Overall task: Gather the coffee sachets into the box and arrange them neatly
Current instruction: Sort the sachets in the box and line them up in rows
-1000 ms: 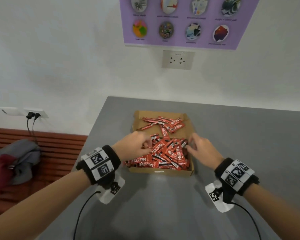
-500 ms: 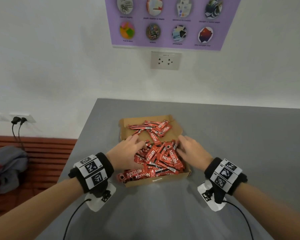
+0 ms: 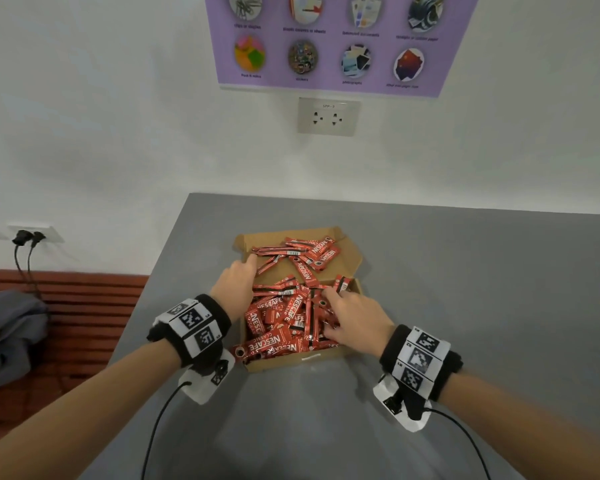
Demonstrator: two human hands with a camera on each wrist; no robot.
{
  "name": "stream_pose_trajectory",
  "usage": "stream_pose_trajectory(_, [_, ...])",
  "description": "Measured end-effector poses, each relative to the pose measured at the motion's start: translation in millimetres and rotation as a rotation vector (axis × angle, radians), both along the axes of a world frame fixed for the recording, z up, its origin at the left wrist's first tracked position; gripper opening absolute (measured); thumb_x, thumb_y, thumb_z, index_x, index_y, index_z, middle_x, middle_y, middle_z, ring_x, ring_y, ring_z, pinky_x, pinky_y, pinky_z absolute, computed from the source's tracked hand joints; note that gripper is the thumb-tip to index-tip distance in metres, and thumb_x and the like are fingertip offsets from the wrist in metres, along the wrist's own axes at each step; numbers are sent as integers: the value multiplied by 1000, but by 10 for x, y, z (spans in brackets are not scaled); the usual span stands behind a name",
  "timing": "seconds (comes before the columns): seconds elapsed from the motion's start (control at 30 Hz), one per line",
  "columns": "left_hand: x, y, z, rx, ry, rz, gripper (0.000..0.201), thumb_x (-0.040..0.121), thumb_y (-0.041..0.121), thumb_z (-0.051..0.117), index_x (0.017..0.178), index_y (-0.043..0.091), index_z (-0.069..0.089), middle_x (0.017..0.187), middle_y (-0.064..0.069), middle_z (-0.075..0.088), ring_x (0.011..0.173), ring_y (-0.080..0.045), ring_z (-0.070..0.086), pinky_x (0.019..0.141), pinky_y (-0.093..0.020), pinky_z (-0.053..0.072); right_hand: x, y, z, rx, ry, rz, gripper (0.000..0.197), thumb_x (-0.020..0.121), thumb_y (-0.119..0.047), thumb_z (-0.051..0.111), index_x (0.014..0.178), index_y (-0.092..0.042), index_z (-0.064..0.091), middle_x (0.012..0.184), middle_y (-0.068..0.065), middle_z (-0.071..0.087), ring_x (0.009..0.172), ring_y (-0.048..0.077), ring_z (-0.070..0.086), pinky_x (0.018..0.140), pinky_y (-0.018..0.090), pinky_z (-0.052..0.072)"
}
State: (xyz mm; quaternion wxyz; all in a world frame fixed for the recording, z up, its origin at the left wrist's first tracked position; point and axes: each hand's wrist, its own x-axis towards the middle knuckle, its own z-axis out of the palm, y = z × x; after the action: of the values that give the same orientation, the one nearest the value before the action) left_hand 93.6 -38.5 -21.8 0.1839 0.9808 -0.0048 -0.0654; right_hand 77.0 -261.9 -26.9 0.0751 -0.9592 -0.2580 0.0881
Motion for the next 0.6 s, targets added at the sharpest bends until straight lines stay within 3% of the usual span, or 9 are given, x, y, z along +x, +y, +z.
stream_pose_trajectory(0.13, [124, 17, -33, -30, -61, 16, 55, 90, -9, 39, 141, 7, 23, 93, -18, 60, 70, -25, 55, 62, -31, 44, 13, 43, -1, 0, -5, 30, 44, 90, -32, 52, 127, -12, 38, 104, 7, 60, 90, 25, 61, 75, 35, 51])
stream_pose_trajectory(0.23, [189, 47, -72, -1, -72, 45, 66, 89, -10, 41, 147, 4, 11, 93, -21, 60, 75, -30, 58, 64, -34, 45, 77, 30, 74, 76, 28, 30, 36, 90, -24, 53, 122, -10, 42, 98, 8, 62, 83, 25, 62, 73, 38, 53])
stream_pose_trajectory(0.37, [241, 66, -57, 14, -53, 60, 52, 92, -5, 42, 141, 2, 27, 100, -21, 60, 89, -35, 60, 73, -35, 46, 302, 80, 306, 194, 82, 51, 20, 93, -18, 54, 109, -10, 47, 79, 2, 58, 62, 17, 57, 57, 27, 51])
stream_pose_trajectory(0.47, [261, 68, -45, 27, -59, 42, 47, 92, -4, 43, 137, 2, 33, 105, -22, 60, 93, -36, 61, 76, -36, 47, 537, 254, 411, 165, 41, 103, 26, 93, -24, 56, 113, -9, 49, 76, -2, 57, 55, 11, 52, 50, 21, 47])
stream_pose_trajectory(0.53, [268, 65, -36, 24, -49, 35, 45, 93, -3, 43, 136, 2, 34, 108, -21, 60, 96, -35, 60, 80, -36, 48, 693, 397, 418, 119, 19, 155, 28, 92, -24, 56, 114, -8, 50, 77, -2, 56, 55, 7, 48, 49, 16, 39])
stream_pose_trajectory(0.6, [267, 70, 0, 24, -49, 31, 42, 94, -1, 44, 135, 1, 36, 109, -21, 59, 97, -34, 60, 82, -38, 49, 815, 519, 411, 65, 13, 189, 26, 91, -22, 56, 114, -9, 51, 83, 0, 58, 61, 9, 51, 54, 16, 40])
